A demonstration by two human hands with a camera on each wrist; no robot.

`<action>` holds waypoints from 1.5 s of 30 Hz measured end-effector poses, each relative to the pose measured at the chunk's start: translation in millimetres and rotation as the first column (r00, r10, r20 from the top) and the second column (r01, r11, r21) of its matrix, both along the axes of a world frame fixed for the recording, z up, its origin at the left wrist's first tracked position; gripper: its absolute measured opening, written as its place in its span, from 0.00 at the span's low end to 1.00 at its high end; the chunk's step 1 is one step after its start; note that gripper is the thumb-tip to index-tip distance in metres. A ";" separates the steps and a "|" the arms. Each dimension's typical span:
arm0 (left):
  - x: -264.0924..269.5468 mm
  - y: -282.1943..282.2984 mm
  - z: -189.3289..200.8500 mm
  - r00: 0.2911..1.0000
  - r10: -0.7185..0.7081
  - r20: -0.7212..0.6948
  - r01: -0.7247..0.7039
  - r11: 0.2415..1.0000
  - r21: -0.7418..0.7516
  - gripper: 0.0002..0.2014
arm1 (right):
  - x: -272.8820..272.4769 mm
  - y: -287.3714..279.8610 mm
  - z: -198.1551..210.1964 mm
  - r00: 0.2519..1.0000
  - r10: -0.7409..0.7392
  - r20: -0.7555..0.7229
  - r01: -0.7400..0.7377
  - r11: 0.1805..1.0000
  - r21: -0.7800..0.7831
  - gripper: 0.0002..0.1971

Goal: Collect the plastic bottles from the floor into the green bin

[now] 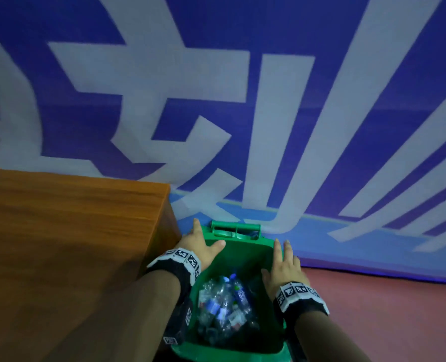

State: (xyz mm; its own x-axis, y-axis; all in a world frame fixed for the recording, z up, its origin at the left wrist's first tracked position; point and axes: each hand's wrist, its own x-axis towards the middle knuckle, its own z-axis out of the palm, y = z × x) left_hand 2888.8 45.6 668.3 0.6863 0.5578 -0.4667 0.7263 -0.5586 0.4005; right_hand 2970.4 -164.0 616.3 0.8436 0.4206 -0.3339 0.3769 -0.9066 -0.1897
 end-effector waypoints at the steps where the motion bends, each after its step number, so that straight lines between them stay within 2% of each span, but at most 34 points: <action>1: -11.8 4.9 5.8 1.000 0.021 0.020 -0.021 1.000 0.007 0.50 | -6.1 8.2 7.6 0.999 0.037 0.034 -0.037 0.999 -0.008 0.44; 4: -63.9 27.1 21.9 0.988 0.137 0.072 -0.139 0.990 0.022 0.51 | -34.0 40.5 32.2 0.983 0.151 0.106 -0.149 0.988 -0.028 0.44; 8: -166.9 61.9 51.3 0.935 0.326 0.142 -0.328 0.945 -0.007 0.51 | -94.9 101.4 70.9 0.923 0.342 0.174 -0.338 0.940 -0.054 0.44; 11: -270.0 87.4 66.1 0.863 0.470 0.186 -0.478 0.879 -0.006 0.50 | -167.4 158.8 95.0 0.827 0.507 0.241 -0.504 0.860 -0.082 0.43; 14: -391.3 110.8 69.7 0.748 0.624 0.225 -0.642 0.766 0.010 0.50 | -262.7 225.2 112.2 0.704 0.660 0.262 -0.668 0.741 -0.071 0.44; 17: -529.6 117.6 73.0 0.578 0.781 0.237 -0.810 0.584 0.049 0.51 | -381.9 286.3 126.2 0.525 0.809 0.265 -0.832 0.554 -0.044 0.43; 19: -624.7 105.6 75.4 0.429 0.872 0.234 -0.903 0.423 0.080 0.50 | -470.4 313.7 132.1 0.354 0.891 0.282 -0.926 0.377 -0.027 0.42; 21: -715.7 80.2 74.4 0.258 0.943 0.209 -0.965 0.239 0.112 0.50 | -557.9 328.0 136.0 0.175 0.937 0.302 -0.981 0.191 -0.025 0.41; 24: -835.3 23.0 68.0 -0.042 0.979 0.199 -0.991 -0.065 0.113 0.50 | -679.7 333.4 133.0 -0.091 0.938 0.334 -0.995 -0.075 -0.061 0.40; 26: -893.4 -21.3 63.4 -0.219 0.955 0.201 -0.963 -0.244 0.111 0.50 | -749.4 328.5 128.5 -0.252 0.902 0.350 -0.968 -0.237 -0.086 0.40; 28: -935.5 -63.4 56.3 -0.364 0.916 0.167 -0.914 -0.386 0.127 0.50 | -811.3 320.6 123.9 -0.377 0.865 0.331 -0.925 -0.368 -0.093 0.40; 32: -998.4 -124.8 39.9 -0.570 0.807 0.152 -0.803 -0.587 0.106 0.51 | -924.7 302.8 116.0 -0.576 0.757 0.310 -0.809 -0.583 -0.080 0.40; 35: -1039.1 -144.3 36.3 -0.667 0.730 0.151 -0.726 -0.682 0.090 0.50 | -1000.6 295.0 109.3 -0.670 0.680 0.298 -0.722 -0.691 -0.048 0.40; 39: -1097.0 -128.5 38.0 -0.711 0.690 0.136 -0.679 -0.724 0.123 0.48 | -1086.2 313.2 105.7 -0.736 0.607 0.301 -0.647 -0.761 -0.050 0.40; 42: -1145.6 -90.3 42.9 -0.707 0.696 0.125 -0.687 -0.718 0.110 0.48 | -1145.6 353.2 113.9 -0.738 0.597 0.315 -0.638 -0.770 -0.035 0.40; 45: -1198.1 -43.1 54.5 -0.686 0.718 0.118 -0.713 -0.696 0.084 0.50 | -1205.2 397.3 125.1 -0.701 0.628 0.338 -0.669 -0.743 -0.005 0.40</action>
State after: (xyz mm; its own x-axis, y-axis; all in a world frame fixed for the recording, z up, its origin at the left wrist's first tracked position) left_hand 1690.7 2.5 722.8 -0.9354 0.1172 -0.3336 -0.0426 0.8992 0.4354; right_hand 1765.2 233.3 741.4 -0.9553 0.2941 -0.0316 0.2953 0.9543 -0.0462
